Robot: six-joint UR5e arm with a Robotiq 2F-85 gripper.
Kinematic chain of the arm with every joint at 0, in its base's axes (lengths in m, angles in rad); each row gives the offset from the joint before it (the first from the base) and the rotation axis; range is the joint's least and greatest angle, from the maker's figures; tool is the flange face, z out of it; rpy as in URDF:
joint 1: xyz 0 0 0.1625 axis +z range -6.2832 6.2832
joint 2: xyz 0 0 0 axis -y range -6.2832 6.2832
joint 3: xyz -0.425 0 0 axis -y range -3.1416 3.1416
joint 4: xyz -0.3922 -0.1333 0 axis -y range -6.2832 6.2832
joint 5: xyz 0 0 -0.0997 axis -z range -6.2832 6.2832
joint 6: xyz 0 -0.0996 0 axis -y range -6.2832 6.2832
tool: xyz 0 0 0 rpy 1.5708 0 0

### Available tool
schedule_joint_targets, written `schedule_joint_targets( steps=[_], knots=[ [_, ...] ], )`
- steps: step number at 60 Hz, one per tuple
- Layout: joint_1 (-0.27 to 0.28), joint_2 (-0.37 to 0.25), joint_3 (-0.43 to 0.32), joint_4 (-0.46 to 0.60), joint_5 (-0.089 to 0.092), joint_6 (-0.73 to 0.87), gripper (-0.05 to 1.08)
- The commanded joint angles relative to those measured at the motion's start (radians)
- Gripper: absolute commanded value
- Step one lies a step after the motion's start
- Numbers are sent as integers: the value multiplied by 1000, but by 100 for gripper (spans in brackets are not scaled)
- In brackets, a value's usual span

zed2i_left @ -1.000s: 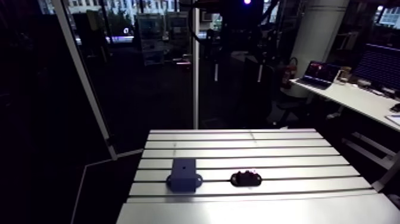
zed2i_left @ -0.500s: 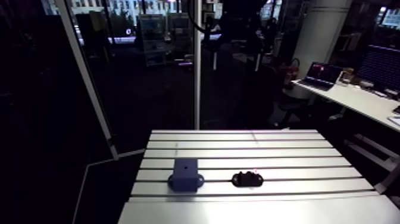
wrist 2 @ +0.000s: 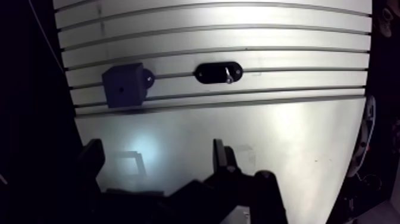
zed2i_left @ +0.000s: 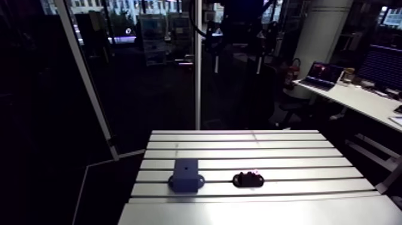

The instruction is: Pick up the M10 bolt and insert it into the hole until fully seated.

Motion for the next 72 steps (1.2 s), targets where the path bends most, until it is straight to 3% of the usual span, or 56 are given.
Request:
schedule_joint_targets(
  steps=[1,11,31,72],
  knots=[
    [-25,0,38,-60,-3,-54,1],
    [-65,-1,81,-126,1,-81,1],
    [-81,-12,163,-235,3,-113,1],
    [-162,-13,426,-512,6,-206,1]
  ],
)
